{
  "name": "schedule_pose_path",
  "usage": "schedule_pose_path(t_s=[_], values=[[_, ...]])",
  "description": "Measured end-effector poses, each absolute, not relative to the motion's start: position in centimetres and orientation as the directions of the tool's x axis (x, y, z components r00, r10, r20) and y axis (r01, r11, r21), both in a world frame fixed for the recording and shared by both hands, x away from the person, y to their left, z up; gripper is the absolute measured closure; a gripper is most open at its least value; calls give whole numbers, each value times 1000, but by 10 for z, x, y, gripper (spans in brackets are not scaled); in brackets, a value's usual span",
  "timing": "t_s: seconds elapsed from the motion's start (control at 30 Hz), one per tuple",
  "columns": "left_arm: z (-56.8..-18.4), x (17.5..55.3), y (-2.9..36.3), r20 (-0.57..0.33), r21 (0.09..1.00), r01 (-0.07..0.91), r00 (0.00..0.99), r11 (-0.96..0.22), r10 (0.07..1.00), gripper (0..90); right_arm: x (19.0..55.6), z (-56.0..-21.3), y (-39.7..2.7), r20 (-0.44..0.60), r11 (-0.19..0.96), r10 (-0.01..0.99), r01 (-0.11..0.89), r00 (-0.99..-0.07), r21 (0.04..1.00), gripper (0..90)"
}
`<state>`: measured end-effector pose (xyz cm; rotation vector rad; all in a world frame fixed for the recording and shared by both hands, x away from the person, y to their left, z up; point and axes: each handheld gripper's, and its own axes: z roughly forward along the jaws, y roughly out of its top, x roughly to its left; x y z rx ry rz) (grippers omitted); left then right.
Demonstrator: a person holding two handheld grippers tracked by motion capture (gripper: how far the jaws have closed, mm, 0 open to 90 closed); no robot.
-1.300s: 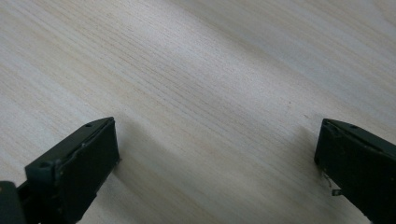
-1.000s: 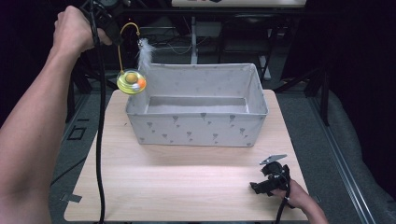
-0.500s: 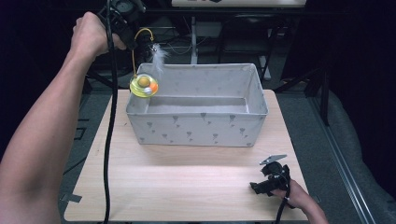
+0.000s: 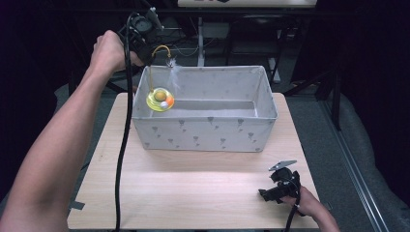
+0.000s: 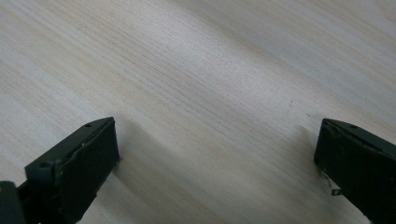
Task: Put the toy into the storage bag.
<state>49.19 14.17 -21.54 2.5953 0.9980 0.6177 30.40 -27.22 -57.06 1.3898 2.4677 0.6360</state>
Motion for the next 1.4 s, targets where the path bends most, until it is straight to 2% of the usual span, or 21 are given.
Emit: schedule_pose_path(t_s=[0.7, 0.77, 0.8, 0.83, 1.0, 1.3, 1.4], values=[[-272, 497, 152, 215, 365, 612, 678, -702, 703, 884, 303, -571, -272, 0, 459, 852, 746, -524, 483, 0], [-282, 497, 155, 189, 358, 619, 685, -699, 704, 883, 304, -569, -273, -17, 475, 848, 744, -530, 469, 0], [-284, 497, 156, 183, 357, 621, 686, -698, 704, 883, 303, -571, -271, 11, 456, 850, 748, -526, 482, 0], [-287, 497, 158, 179, 356, 622, 687, -697, 704, 884, 304, -569, -273, -20, 478, 847, 745, -531, 467, 0], [-301, 496, 164, 162, 352, 634, 683, -688, 712, 883, 303, -571, -271, 5, 459, 850, 745, -527, 483, 0], [-324, 497, 177, 139, 317, 663, 675, -679, 724, 884, 303, -569, -272, -20, 477, 847, 742, -532, 470, 0], [-331, 498, 183, 129, 316, 677, 664, -665, 737, 883, 303, -572, -271, 12, 456, 849, 744, -528, 489, 0]])
